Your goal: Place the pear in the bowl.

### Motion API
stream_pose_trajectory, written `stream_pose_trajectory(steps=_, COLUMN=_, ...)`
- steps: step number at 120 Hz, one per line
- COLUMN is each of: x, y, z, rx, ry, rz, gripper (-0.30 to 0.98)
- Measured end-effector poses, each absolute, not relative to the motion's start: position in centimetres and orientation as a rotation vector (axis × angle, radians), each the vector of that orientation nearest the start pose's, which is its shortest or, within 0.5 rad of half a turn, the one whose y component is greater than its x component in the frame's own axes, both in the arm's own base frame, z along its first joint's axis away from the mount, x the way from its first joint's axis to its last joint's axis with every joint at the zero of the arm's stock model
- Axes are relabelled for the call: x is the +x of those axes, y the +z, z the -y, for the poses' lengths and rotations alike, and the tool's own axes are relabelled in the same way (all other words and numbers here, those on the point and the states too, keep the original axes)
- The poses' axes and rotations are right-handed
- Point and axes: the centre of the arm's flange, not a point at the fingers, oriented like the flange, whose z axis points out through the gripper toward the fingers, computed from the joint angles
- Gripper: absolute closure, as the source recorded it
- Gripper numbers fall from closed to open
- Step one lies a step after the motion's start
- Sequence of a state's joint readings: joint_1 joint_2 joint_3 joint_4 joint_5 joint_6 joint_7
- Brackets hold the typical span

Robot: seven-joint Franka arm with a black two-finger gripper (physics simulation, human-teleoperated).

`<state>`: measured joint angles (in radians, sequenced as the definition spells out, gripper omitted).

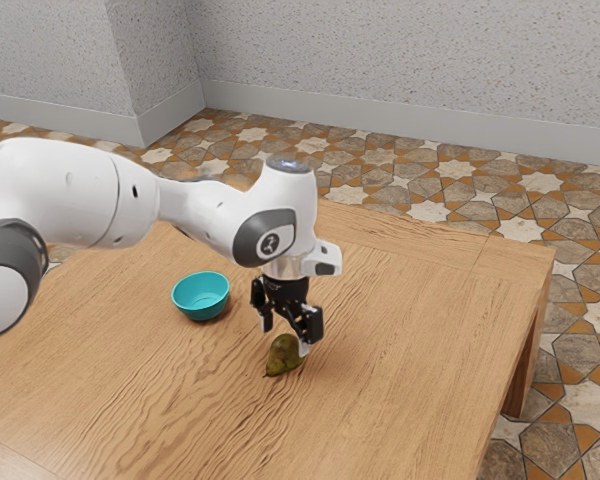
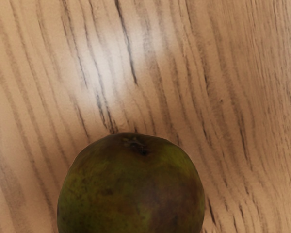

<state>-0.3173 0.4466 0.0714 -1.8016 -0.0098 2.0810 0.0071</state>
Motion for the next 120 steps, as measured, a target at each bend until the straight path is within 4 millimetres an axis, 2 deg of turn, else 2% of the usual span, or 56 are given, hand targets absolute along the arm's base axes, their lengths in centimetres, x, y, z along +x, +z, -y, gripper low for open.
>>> stream_pose_trajectory(steps=24, x=60.2, y=26.8, z=15.4, rx=-3.078, ry=0.297, rz=-0.406, gripper=0.00)
stream_pose_trajectory(steps=46, x=60.3, y=25.8, z=15.2, rx=-3.077, ry=0.312, rz=-0.425, gripper=0.00)
stream_pose_trajectory(steps=104, x=61.9, y=24.7, z=14.7, rx=-3.066, ry=0.265, rz=-0.493, gripper=0.00)
stream_pose_trajectory(steps=120, x=62.0, y=24.4, z=14.9, rx=-3.065, ry=0.260, rz=-0.511, gripper=0.06)
